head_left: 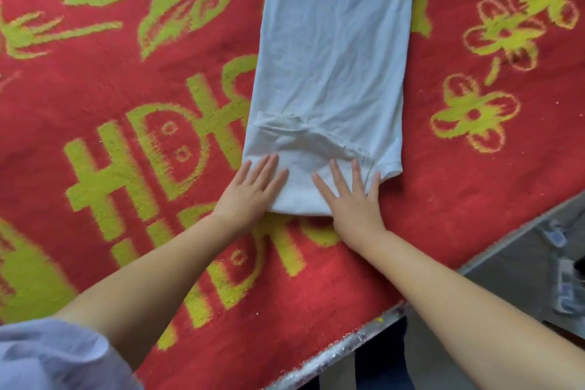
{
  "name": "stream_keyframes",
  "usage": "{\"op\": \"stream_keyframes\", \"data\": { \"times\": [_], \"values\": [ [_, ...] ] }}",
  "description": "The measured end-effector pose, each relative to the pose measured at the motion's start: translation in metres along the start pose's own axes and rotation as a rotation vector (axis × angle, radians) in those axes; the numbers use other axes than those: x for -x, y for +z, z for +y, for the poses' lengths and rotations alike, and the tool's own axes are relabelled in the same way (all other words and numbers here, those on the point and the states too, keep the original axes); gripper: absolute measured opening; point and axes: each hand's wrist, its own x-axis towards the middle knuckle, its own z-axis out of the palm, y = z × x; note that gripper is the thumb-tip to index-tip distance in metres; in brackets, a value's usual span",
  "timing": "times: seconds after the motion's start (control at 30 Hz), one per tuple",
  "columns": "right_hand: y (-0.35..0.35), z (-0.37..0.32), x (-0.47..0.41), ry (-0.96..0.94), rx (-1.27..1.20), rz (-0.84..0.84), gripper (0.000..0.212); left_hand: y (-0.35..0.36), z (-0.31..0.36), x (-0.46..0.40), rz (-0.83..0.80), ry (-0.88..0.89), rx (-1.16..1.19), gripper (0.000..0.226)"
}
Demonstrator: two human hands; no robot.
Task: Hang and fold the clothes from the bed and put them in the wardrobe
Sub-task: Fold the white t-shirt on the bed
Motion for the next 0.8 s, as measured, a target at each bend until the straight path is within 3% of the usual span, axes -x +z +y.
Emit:
{"op": "stream_keyframes", "data": {
  "times": [0.1,0.2,0.33,0.43,0.5,0.53,0.63,0.73,0.8],
  "values": [
    [-0.012,0.009,-0.007,-0.075,-0.076,-0.085,0.078,-0.015,0.000,-0.006,-0.089,-0.001,-0.039,0.061],
    [-0.032,0.021,0.006,-0.147,-0.275,-0.252,0.076,-0.045,0.005,0.001,-0.290,0.045,0.025,0.065],
    [-0.055,0.029,0.039,-0.306,-0.461,-0.569,0.045,-0.081,0.018,0.022,-0.740,0.100,0.314,0.031],
    [-0.070,0.048,0.045,-0.315,-0.662,-0.736,0.021,-0.086,0.004,0.031,-0.879,0.021,0.653,0.013],
    [-0.071,0.065,0.036,-0.162,-0.885,-0.693,0.017,-0.078,-0.017,0.032,-0.815,-0.128,1.054,0.012],
    [-0.069,0.072,0.030,-0.073,-0.961,-0.592,0.015,-0.071,-0.027,0.031,-0.734,-0.225,1.252,0.013],
    [-0.051,0.076,0.011,0.206,-1.187,-0.232,0.038,-0.042,-0.034,0.021,-0.317,-0.605,1.689,0.012],
    [-0.033,0.064,0.006,0.353,-1.265,-0.046,0.056,-0.013,-0.014,0.011,-0.001,-0.967,1.732,0.015],
    [-0.022,0.056,0.009,0.318,-1.088,-0.056,0.068,0.000,0.002,0.011,0.149,-0.950,1.526,0.020]
  ]
}}
